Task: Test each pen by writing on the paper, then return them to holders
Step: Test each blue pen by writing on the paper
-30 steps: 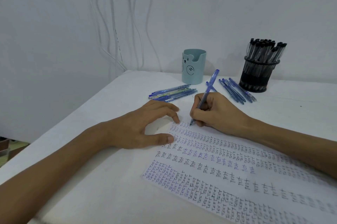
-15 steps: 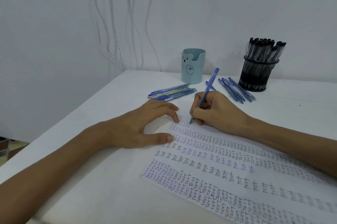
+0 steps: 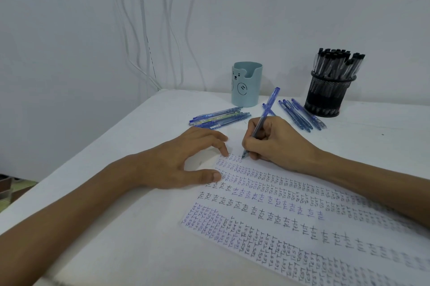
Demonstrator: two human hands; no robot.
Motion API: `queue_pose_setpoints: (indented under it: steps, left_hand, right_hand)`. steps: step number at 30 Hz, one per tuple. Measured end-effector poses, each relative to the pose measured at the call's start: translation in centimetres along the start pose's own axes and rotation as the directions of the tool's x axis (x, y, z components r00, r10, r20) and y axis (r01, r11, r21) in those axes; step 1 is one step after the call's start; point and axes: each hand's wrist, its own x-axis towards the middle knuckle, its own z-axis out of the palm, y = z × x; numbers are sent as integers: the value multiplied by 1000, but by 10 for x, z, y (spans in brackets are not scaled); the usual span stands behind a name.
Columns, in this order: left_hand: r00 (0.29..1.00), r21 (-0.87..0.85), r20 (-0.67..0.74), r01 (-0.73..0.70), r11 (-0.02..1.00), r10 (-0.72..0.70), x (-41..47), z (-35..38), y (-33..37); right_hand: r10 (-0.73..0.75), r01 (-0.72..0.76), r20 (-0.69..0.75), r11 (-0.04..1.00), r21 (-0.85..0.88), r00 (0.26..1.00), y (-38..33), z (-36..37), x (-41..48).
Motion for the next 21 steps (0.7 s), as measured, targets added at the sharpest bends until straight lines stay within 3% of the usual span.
queue_pose_setpoints:
  steps: [13,17,21]
  left_hand:
    - [1000,4,-7,-3,1000,3,0,0,1]
    - [1000,0,-6,-3,1000,3,1,0,1]
    - [1000,0,2,-3,1000,3,0,0,0]
  right_hand:
    - [-8,6,-34,999,-45,999,3,0,1]
    - [29,-26,-38,997,74,999,3,0,3]
    - [10,-10,4,999,50,1000,2,1,1]
